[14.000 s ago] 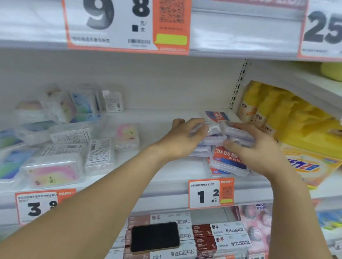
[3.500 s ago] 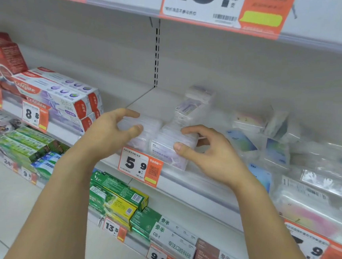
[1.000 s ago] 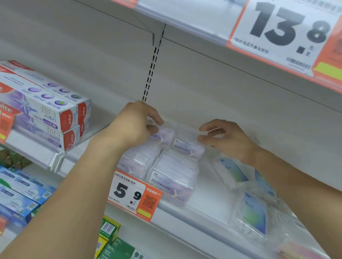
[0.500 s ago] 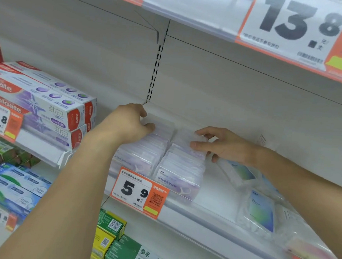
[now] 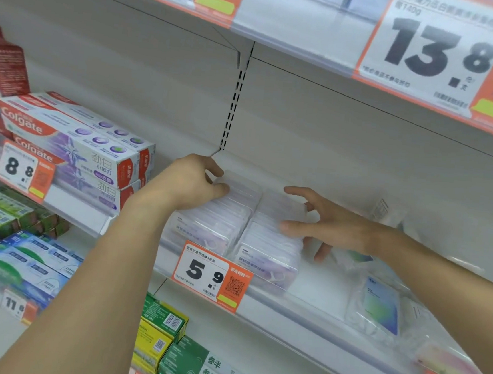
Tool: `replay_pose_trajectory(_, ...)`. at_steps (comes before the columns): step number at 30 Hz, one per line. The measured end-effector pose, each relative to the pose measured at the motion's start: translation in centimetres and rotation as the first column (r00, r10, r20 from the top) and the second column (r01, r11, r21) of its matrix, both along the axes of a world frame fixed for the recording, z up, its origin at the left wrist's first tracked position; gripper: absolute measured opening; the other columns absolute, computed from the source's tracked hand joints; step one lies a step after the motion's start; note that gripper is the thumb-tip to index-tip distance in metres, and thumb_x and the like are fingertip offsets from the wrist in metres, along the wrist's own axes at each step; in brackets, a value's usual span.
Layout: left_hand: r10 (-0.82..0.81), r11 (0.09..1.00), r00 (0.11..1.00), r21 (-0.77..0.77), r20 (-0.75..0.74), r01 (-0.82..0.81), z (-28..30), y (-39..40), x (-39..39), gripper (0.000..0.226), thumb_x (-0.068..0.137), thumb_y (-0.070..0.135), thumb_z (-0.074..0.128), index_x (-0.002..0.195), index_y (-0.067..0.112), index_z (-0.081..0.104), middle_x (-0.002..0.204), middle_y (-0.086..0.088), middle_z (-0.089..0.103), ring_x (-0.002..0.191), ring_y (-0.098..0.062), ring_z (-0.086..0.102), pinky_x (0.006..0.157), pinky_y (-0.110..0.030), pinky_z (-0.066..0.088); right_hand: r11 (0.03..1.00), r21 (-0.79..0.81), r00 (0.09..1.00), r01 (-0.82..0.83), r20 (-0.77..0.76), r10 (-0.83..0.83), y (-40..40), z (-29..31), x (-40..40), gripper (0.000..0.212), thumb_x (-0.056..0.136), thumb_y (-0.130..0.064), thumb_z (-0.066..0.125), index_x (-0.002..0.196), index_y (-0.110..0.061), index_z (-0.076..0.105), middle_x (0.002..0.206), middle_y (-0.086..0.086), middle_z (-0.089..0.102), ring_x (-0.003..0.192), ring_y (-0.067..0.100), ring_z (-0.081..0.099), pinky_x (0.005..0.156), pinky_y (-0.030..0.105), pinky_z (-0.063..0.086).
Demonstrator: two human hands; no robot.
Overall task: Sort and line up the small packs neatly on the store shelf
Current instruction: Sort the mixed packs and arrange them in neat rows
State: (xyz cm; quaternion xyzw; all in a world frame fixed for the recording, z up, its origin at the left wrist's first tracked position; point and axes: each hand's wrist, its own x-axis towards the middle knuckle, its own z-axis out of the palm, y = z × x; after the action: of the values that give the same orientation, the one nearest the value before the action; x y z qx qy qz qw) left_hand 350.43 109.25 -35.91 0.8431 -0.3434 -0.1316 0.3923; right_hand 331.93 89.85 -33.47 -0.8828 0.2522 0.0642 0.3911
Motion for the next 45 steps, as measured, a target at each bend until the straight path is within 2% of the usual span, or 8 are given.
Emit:
replay_pose_trajectory(5, -0.002, 1.0, 1.0, 0.002, 0.006, 0.002, 0.0, 0.0, 0.0, 0.04, 0.083, 0.042, 0.069, 0.118, 0.024, 0.061, 0.097, 0.002, 0.065, 0.088, -0.016, 0.059, 0.074, -0.024, 0.042, 0.995, 0.095, 0.999, -0.023, 0.033, 0.02, 1.0, 0.0, -0.5, 0.079, 0.074, -0.044, 0.081, 0.138, -0.053, 0.035, 0.131, 0.004, 0.038, 0.066, 0.023, 0.071, 0.076, 0.038, 0.061)
replay_pose_trajectory(16, 0.022, 1.0, 0.999, -0.009, 0.026, -0.021, -0.2, 0.1, 0.1, 0.042, 0.078, 0.046, 0.073, 0.113, 0.023, 0.064, 0.088, 0.003, 0.064, 0.082, -0.015, 0.06, 0.067, -0.026, 0.043, 0.989, 0.149, 0.997, -0.013, 0.076, 0.002, 0.6, -1.4, -0.6, 0.085, 0.061, -0.056, 0.086, 0.132, -0.059, 0.039, 0.136, 0.007, 0.047, 0.085, 0.036, 0.073, 0.083, 0.042, 0.06)
replay_pose_trajectory(21, 0.02, 1.0, 1.0, 0.005, 0.009, -0.02, -0.1, 0.2, 0.0, 0.042, 0.079, 0.046, 0.072, 0.113, 0.023, 0.061, 0.097, -0.002, 0.063, 0.085, -0.017, 0.06, 0.066, -0.026, 0.044, 0.998, 0.061, 0.998, -0.014, 0.056, 0.01, 1.1, -1.5, -0.9, 0.079, 0.07, -0.061, 0.077, 0.134, -0.061, 0.032, 0.111, 0.016, 0.07, 0.076, 0.032, 0.073, 0.083, 0.032, 0.057)
replay_pose_trajectory(26, 0.022, 0.995, 0.999, 0.091, 0.043, -0.025, 0.2, -0.2, -0.3, 0.048, 0.084, 0.046, 0.066, 0.123, 0.021, 0.055, 0.119, -0.008, 0.059, 0.102, -0.025, 0.057, 0.078, -0.027, 0.042, 1.0, -0.005, 0.998, -0.022, 0.061, 0.022, 1.6, -1.3, -1.1, 0.078, 0.077, -0.059, 0.07, 0.141, -0.057, 0.025, 0.139, -0.003, 0.048, 0.098, 0.018, 0.069, 0.076, 0.02, 0.055)
replay_pose_trajectory(28, 0.047, 0.993, 0.993, 0.098, 0.111, -0.058, 0.8, -0.2, -0.9, 0.056, 0.085, 0.045, 0.065, 0.131, 0.016, 0.05, 0.129, -0.011, 0.054, 0.113, -0.029, 0.054, 0.086, -0.029, 0.042, 0.997, -0.071, 0.999, -0.014, 0.037, 0.016, 1.8, -0.7, -1.3, 0.08, 0.079, -0.062, 0.067, 0.144, -0.059, 0.02, 0.136, -0.004, 0.045, 0.085, 0.008, 0.069, 0.065, 0.014, 0.053)
replay_pose_trajectory(32, 0.131, 0.986, 0.966, -0.132, 0.225, -0.103, 3.3, -0.5, -3.2, 0.045, 0.088, 0.04, 0.062, 0.125, 0.014, 0.056, 0.124, -0.011, 0.058, 0.114, -0.029, 0.053, 0.086, -0.028, 0.04, 0.992, -0.076, 0.974, 0.104, 0.212, -0.086, 1.4, 1.3, -2.8, 0.08, 0.075, -0.067, 0.065, 0.144, -0.054, 0.025, 0.141, -0.006, 0.038, 0.084, 0.015, 0.071, 0.071, 0.031, 0.06)
replay_pose_trajectory(38, -0.158, 0.962, 0.949, -0.176, 0.274, 0.211, 7.5, -2.3, -11.6, 0.03, 0.088, 0.04, 0.061, 0.11, 0.02, 0.063, 0.103, -0.001, 0.067, 0.093, -0.019, 0.061, 0.068, -0.023, 0.043, 0.96, -0.188, 0.925, 0.205, 0.357, -0.128, 1.1, 4.8, -10.5, 0.055, 0.083, -0.036, 0.074, 0.131, -0.037, 0.048, 0.123, -0.008, 0.053, 0.079, 0.021, 0.069, 0.06, 0.029, 0.055)
replay_pose_trajectory(45, -0.469, 0.872, 0.815, 0.032, 0.34, 0.488, 5.8, -6.8, -22.9, 0.044, 0.09, 0.044, 0.058, 0.126, 0.019, 0.058, 0.128, -0.005, 0.058, 0.121, -0.021, 0.05, 0.095, -0.025, 0.038, 0.905, -0.404, 0.98, 0.134, 0.192, -0.06, -0.7, 5.1, -22.6, 0.034, 0.078, -0.05, 0.071, 0.103, -0.028, 0.07, 0.098, -0.017, 0.07, 0.092, 0.003, 0.065, 0.077, 0.021, 0.052)
